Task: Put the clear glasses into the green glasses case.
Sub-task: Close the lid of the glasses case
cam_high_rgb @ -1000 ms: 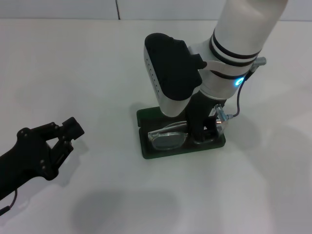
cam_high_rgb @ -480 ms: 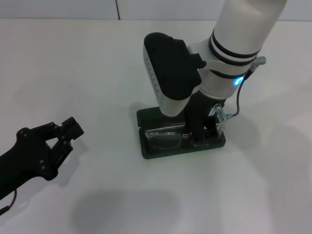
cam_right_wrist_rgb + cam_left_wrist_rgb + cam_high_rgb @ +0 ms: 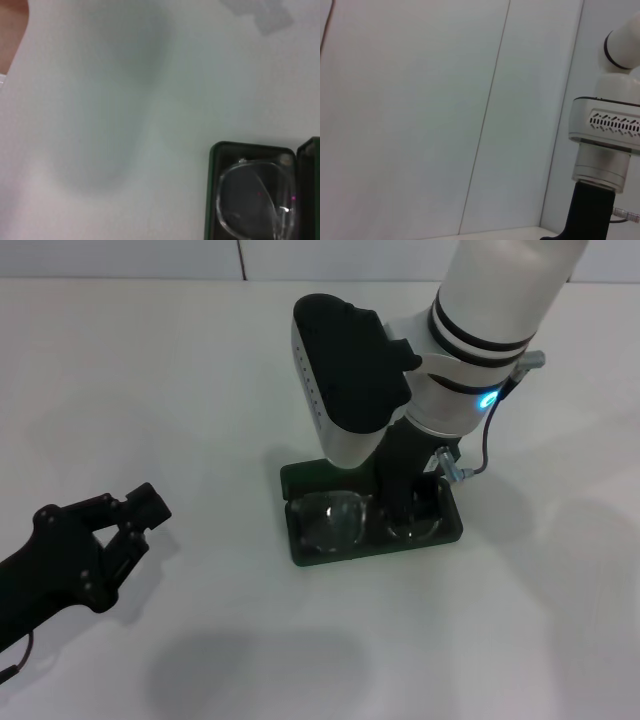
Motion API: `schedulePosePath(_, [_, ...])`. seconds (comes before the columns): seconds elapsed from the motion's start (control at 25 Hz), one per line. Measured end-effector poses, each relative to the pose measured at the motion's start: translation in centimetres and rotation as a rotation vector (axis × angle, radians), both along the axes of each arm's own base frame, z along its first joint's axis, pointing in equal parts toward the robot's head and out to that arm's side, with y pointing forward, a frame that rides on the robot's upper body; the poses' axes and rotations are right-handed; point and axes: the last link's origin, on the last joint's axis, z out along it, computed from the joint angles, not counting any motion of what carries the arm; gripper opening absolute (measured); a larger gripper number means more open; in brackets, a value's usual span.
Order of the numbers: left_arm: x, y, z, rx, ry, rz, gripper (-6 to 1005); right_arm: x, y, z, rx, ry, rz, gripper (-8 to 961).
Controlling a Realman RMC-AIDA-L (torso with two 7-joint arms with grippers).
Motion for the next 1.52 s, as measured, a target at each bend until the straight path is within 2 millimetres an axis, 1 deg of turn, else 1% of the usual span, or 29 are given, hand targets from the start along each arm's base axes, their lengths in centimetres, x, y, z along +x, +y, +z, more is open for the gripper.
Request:
schedulePosePath(0.28, [0.0,0.1,0.1,0.0,0.002,-0.001,132,-0.6,-0.4,0.3,-0.002,0.027,0.009,168])
schedulePosePath(0.4, [0.0,0.2,0.3,-0.004,-0.006,0.004,132,-1.0,-1.1,0.9,-0.007,0.067,0.009,168])
schedulePosePath(0.56, [0.0,0.5,0.6,-0.007,-0.009,0.002,132,-1.1,-2.3,2.5,0.001,0.138,-0.002,167])
schedulePosePath(0.68, [0.3,1.0,0.9,-0.015,-0.017,-0.006,132,-0.7,-3.5,4.2,0.024,0.222,-0.009,166])
schedulePosePath(0.8, [0.7,1.9,1.2,-0.031,-0.024,-0.018,132,-0.1,-4.9,6.5,0.065,0.349,-0.027,166])
schedulePosePath(0.88, [0.9,2.3,1.4,-0.039,-0.028,-0.023,132,0.8,-5.9,8.4,0.1,0.458,-0.057,165])
schedulePosePath(0.92, [1.6,3.6,2.1,-0.067,-0.048,-0.036,132,1.3,-6.5,9.6,0.118,0.521,-0.065,165])
schedulePosePath(1.04, [2.3,4.7,2.7,-0.09,-0.063,-0.055,132,2.9,-7.8,12.5,0.18,0.652,-0.066,162])
schedulePosePath(1.08, [2.7,5.1,2.9,-0.099,-0.067,-0.067,131,3.4,-8.2,13.2,0.198,0.68,-0.063,161])
schedulePosePath(1.16, [3.6,6.1,3.3,-0.124,-0.08,-0.095,131,4.7,-8.7,14.8,0.257,0.75,-0.084,164])
schedulePosePath(1.2, [4.2,6.8,3.6,-0.136,-0.084,-0.113,131,5.9,-8.7,16.1,0.303,0.828,-0.135,165])
schedulePosePath(1.24, [4.5,7.1,3.8,-0.145,-0.086,-0.119,132,5.9,-8.7,16.1,0.303,0.828,-0.135,167])
schedulePosePath(1.28, [4.8,7.4,4.1,-0.155,-0.088,-0.126,132,6.2,-8.6,16.5,0.316,0.856,-0.154,168])
schedulePosePath(1.32, [5.1,7.7,4.3,-0.166,-0.09,-0.131,133,7.2,-8.2,17.3,0.334,0.926,-0.206,170])
schedulePosePath(1.36, [5.1,7.7,4.3,-0.166,-0.09,-0.131,133,7.2,-8.2,17.3,0.334,0.926,-0.206,171])
schedulePosePath(1.4, [5.5,8.1,4.4,-0.18,-0.086,-0.142,133,9.7,-7.4,18.9,0.372,1.087,-0.308,173])
schedulePosePath(1.48, [7.0,9.5,3.9,-0.215,-0.067,-0.181,134,12.1,-7.1,20.3,0.423,1.201,-0.377,176])
schedulePosePath(1.52, [7.6,10.1,3.7,-0.227,-0.061,-0.195,135,14.2,-7.1,21.5,0.479,1.278,-0.424,177])
